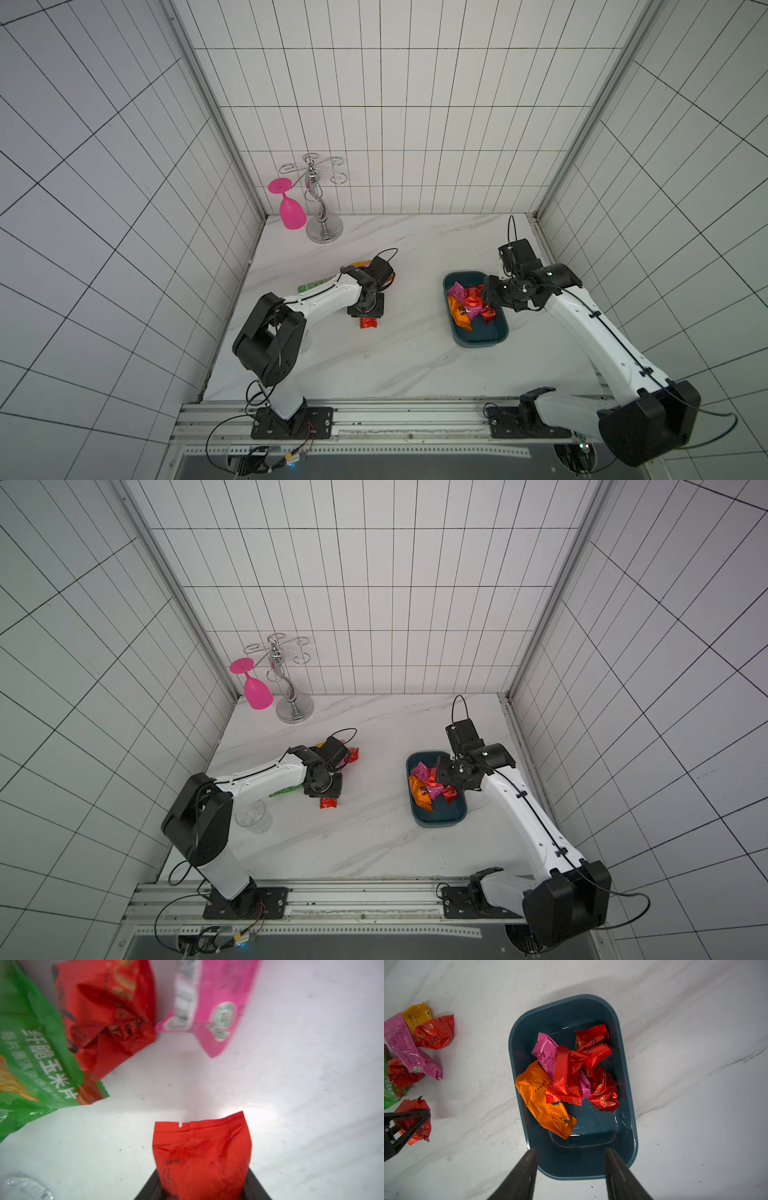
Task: Put the tea bags into the storage box
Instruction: Pick up the tea bag from the center of the board, then place the tea bag in the storage box.
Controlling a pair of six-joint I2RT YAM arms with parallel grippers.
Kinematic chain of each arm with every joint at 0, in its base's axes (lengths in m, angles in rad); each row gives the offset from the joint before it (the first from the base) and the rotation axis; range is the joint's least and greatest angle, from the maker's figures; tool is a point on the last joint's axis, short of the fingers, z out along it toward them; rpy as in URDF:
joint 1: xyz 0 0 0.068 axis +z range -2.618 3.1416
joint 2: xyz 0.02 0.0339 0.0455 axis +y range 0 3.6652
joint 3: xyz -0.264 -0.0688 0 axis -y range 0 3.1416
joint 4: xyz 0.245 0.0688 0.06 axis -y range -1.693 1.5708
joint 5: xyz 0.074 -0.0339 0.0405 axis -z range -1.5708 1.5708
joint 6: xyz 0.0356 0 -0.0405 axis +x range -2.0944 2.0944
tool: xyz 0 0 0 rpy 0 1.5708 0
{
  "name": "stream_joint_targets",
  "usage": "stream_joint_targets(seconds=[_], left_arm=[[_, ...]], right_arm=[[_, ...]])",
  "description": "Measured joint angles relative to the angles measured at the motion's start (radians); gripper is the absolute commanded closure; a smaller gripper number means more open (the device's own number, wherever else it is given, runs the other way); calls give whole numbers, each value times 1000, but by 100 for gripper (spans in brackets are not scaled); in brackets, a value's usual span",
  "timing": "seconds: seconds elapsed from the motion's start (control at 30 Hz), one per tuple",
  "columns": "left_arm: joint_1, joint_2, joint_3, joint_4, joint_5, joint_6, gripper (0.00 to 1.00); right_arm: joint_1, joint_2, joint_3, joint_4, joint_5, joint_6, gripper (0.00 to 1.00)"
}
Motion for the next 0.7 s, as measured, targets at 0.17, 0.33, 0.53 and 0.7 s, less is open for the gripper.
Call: stream_joint_targets(seconds=[0.17, 0.33, 0.53, 0.7], left_arm=[[-105, -2, 170, -22, 84, 6, 53], [-190, 76, 396, -35, 169, 32, 53], [-311, 256, 621, -63, 216, 93, 53], [-391, 385, 719, -86, 232, 117, 53]], right_arm=[[-60, -45, -78, 28, -14, 30, 44], [-156, -121, -176, 40, -36, 64, 44], [-290, -219, -274, 47, -69, 87, 44], [-363, -272, -333, 46, -104, 91, 45]])
